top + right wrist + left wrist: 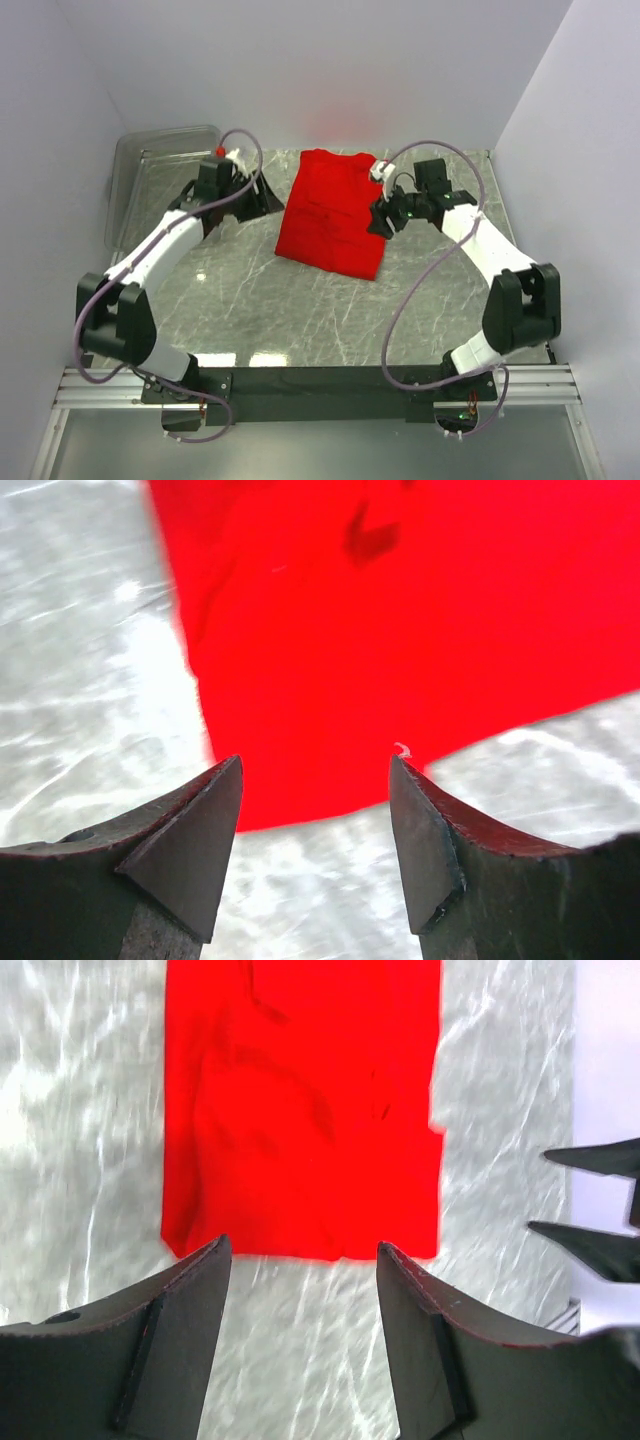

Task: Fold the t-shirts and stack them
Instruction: Fold the T-shirt at the center of the board.

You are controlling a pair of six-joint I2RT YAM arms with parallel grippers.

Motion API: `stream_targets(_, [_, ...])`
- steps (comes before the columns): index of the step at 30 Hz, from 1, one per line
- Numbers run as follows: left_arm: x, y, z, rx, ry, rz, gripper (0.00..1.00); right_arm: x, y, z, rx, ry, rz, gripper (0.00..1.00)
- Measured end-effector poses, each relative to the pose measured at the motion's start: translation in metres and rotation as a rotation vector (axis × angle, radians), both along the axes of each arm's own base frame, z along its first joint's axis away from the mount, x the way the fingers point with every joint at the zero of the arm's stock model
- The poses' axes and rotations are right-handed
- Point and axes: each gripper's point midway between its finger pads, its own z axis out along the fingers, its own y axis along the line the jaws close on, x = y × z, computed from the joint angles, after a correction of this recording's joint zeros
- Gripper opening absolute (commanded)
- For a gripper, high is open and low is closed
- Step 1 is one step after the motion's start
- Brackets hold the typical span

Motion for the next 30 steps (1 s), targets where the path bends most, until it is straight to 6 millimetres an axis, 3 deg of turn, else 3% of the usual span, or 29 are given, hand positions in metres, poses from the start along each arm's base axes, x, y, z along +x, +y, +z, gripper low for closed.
stream_targets(4, [-0.028, 0.005, -0.036, 0.013, 0.051, -0.020, 0.65, -0.036, -0.007, -0.012, 0.024, 0.086, -0.018, 0.67])
stream_targets(7, [-0.039, 0.008, -0.063, 0.033, 0.111, -0.025, 0.65, -0.046, -0.019, -0.026, 0.051, 0.186, -0.110, 0.67])
stream_targets(13, [-0.027, 0.004, -0.087, 0.063, 0.132, -0.047, 0.63, -0.028, -0.048, -0.040, 0.136, 0.319, -0.338, 0.66])
stream_targets(19, [-0.018, -0.003, -0.110, 0.091, 0.162, -0.076, 0.59, -0.016, -0.048, -0.064, 0.168, 0.429, -0.413, 0.66])
stream_targets(30, [-0.016, -0.012, -0.138, 0.123, 0.217, -0.109, 0.42, 0.003, -0.047, -0.054, 0.205, 0.428, -0.431, 0.66])
